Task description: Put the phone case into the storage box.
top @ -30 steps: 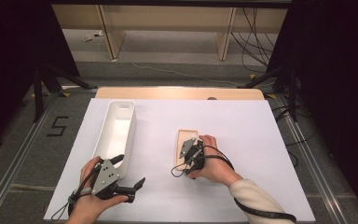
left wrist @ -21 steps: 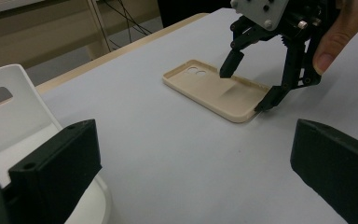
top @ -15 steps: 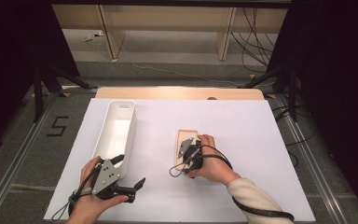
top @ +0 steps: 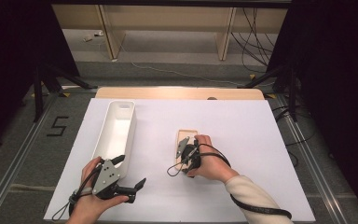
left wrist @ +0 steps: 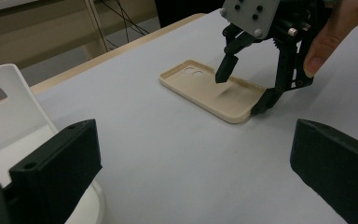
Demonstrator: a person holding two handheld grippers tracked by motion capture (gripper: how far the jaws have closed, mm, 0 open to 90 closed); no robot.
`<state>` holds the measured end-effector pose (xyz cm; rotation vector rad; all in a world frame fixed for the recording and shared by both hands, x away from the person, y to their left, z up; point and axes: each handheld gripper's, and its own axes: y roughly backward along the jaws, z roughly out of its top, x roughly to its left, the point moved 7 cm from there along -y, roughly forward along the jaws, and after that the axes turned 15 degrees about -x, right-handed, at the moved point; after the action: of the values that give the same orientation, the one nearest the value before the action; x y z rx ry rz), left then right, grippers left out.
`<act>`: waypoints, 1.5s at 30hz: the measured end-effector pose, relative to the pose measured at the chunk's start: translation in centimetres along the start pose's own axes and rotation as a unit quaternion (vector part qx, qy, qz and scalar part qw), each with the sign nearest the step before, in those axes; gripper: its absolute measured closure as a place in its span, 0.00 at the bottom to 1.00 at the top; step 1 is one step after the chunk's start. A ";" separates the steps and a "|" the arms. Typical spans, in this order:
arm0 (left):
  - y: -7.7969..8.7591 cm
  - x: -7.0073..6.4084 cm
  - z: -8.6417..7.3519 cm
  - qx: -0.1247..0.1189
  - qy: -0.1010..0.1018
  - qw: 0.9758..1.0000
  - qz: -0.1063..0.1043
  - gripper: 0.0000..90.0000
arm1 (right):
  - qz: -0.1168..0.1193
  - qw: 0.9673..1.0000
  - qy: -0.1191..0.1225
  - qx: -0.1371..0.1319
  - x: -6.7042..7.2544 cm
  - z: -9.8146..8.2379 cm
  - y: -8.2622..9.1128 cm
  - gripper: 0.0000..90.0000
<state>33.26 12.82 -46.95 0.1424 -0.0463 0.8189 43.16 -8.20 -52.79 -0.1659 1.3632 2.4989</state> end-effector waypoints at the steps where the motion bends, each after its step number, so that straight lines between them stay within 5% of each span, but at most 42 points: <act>1: 0.0 0.0 0.0 -0.001 -0.001 1.000 0.000 0.01 | 0.000 1.000 0.000 0.000 0.0 0.0 0.0 0.30; 16: 0.0 -0.1 0.1 -0.001 -0.001 1.000 -0.002 0.01 | 0.027 0.999 0.037 0.022 0.6 0.5 0.1 0.48; 45: 0.0 -0.1 0.0 -0.001 -0.002 1.000 -0.003 0.02 | 0.055 0.996 0.046 0.045 1.1 0.9 0.1 0.66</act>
<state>33.16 12.75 -46.91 0.1429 -0.0509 0.8120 42.12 -7.29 -52.52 -0.1938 1.5579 2.5410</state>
